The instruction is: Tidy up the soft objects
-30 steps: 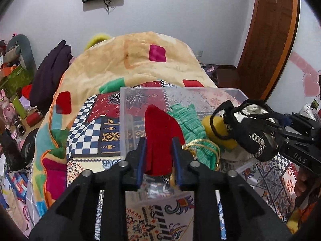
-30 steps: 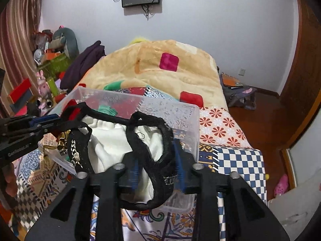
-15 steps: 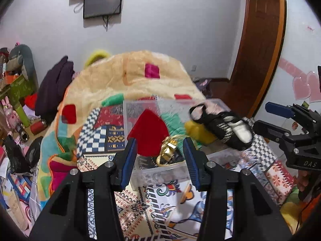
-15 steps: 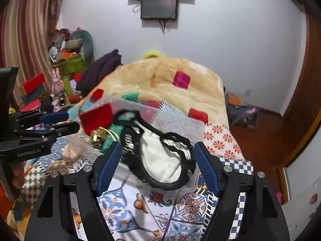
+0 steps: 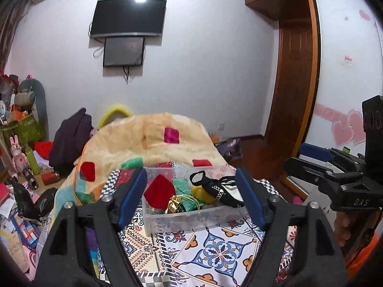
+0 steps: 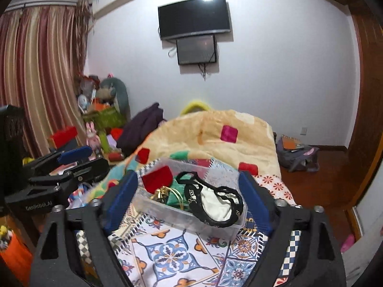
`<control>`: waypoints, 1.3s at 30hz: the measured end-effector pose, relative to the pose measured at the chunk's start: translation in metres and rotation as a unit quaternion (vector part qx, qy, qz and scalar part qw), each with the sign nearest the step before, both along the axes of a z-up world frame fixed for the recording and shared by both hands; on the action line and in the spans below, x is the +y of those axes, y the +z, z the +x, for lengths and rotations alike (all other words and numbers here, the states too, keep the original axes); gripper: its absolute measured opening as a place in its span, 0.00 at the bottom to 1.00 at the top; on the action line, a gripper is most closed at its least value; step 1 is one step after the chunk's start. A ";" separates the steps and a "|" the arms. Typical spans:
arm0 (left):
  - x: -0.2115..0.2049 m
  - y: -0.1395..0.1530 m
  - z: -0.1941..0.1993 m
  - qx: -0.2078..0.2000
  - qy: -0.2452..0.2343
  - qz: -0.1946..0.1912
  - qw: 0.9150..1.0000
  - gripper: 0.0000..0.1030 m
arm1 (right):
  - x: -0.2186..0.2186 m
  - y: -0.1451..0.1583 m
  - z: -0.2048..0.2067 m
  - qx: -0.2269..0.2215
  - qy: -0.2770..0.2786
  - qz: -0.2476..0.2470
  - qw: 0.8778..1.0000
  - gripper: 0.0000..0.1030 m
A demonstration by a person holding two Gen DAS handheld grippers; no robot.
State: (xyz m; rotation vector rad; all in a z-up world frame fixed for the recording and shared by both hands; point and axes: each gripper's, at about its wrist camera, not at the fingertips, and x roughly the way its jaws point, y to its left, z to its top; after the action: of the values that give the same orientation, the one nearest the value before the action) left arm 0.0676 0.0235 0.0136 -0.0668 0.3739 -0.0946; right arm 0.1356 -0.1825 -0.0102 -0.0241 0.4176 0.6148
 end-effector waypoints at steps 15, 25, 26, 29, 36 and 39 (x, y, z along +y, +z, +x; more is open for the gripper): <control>-0.020 -0.013 -0.019 -0.032 0.015 0.027 0.999 0.91 | -0.006 -0.010 -0.027 -0.036 -0.006 0.011 0.999 0.98; -0.019 -0.018 -0.018 -0.029 0.013 0.021 0.999 0.94 | -0.010 -0.013 -0.029 -0.038 -0.007 0.016 0.999 0.98; -0.019 -0.018 -0.017 -0.029 0.013 0.021 0.999 0.94 | -0.011 -0.013 -0.029 -0.038 -0.007 0.017 0.999 0.98; -0.018 -0.018 -0.017 -0.030 0.014 0.019 0.999 0.97 | -0.011 -0.012 -0.030 -0.040 -0.008 0.018 0.999 0.98; -0.019 -0.018 -0.018 -0.032 0.012 0.022 0.999 0.98 | -0.011 -0.010 -0.033 -0.045 -0.007 0.019 0.999 0.98; -0.020 -0.018 -0.019 -0.032 0.013 0.022 0.999 0.99 | -0.011 -0.010 -0.034 -0.045 -0.007 0.020 0.999 0.99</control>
State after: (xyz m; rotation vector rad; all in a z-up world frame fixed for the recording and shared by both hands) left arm 0.0485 0.0037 -0.0045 -0.0247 0.3109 -0.0633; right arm 0.1021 -0.1939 -0.0202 -0.0098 0.3179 0.6061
